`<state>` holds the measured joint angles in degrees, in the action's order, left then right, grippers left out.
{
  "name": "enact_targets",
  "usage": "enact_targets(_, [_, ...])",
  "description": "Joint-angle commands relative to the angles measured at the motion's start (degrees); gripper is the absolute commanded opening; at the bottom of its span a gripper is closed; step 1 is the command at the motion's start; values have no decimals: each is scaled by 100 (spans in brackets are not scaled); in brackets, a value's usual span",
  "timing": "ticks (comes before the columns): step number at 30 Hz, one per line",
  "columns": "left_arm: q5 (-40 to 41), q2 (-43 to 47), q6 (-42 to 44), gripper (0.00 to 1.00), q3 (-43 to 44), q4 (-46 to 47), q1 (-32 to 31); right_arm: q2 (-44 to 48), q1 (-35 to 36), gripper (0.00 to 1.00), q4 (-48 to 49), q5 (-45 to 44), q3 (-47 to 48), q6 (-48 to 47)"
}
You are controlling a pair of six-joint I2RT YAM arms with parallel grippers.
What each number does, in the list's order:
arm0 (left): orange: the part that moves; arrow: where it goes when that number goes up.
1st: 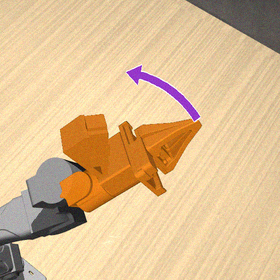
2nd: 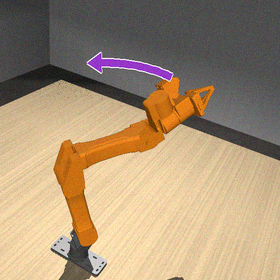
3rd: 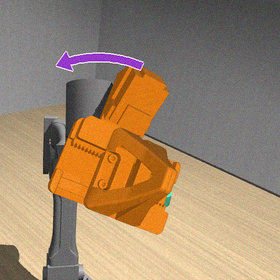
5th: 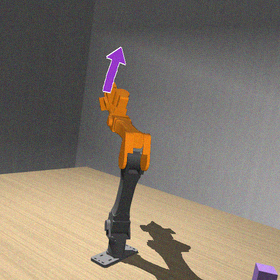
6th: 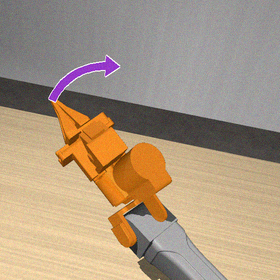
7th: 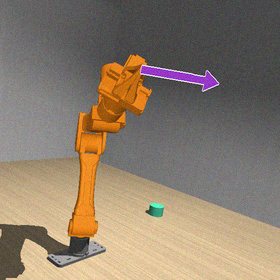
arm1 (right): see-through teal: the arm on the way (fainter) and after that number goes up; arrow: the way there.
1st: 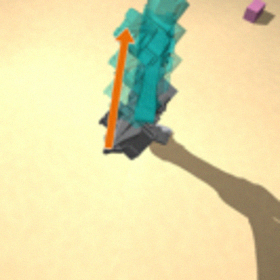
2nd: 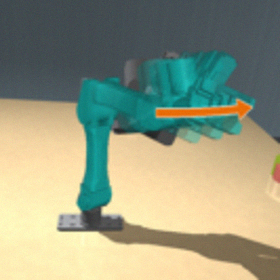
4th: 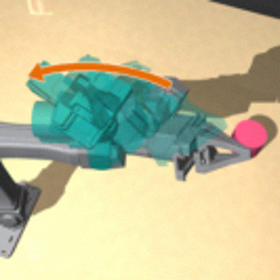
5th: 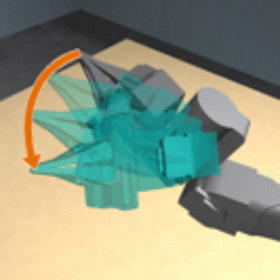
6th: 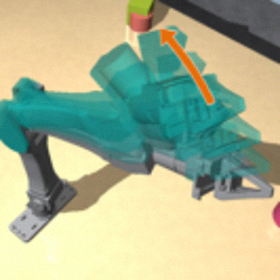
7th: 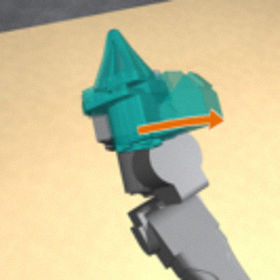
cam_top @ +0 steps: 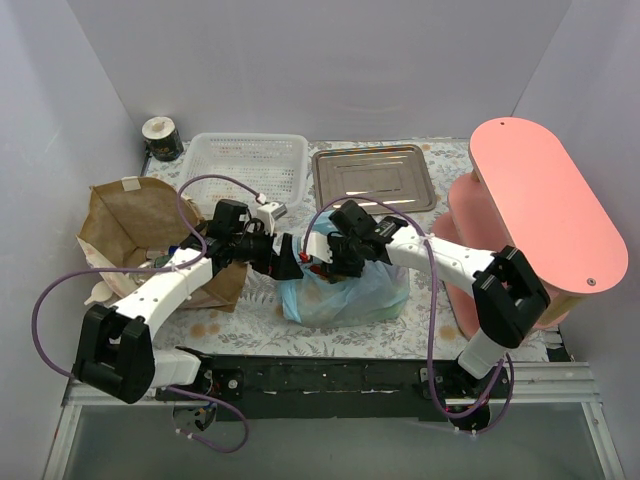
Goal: Untie the knot of the grocery bags and take out the mixed food
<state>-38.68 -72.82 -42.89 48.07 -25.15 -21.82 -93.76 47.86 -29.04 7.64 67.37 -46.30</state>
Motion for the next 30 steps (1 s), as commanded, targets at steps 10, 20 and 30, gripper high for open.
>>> enact_targets(10, [-342,-242,-79,84,378,300,12,-582,-22,77,952,-1054,-356,-160])
enact_targets(20, [-316,-338,-61,83,474,414,12,313,-39,9,-373,253,152,-177])
enact_targets(30, [-272,-558,158,73,791,441,12,1570,-22,10,-1141,1011,-347,-582])
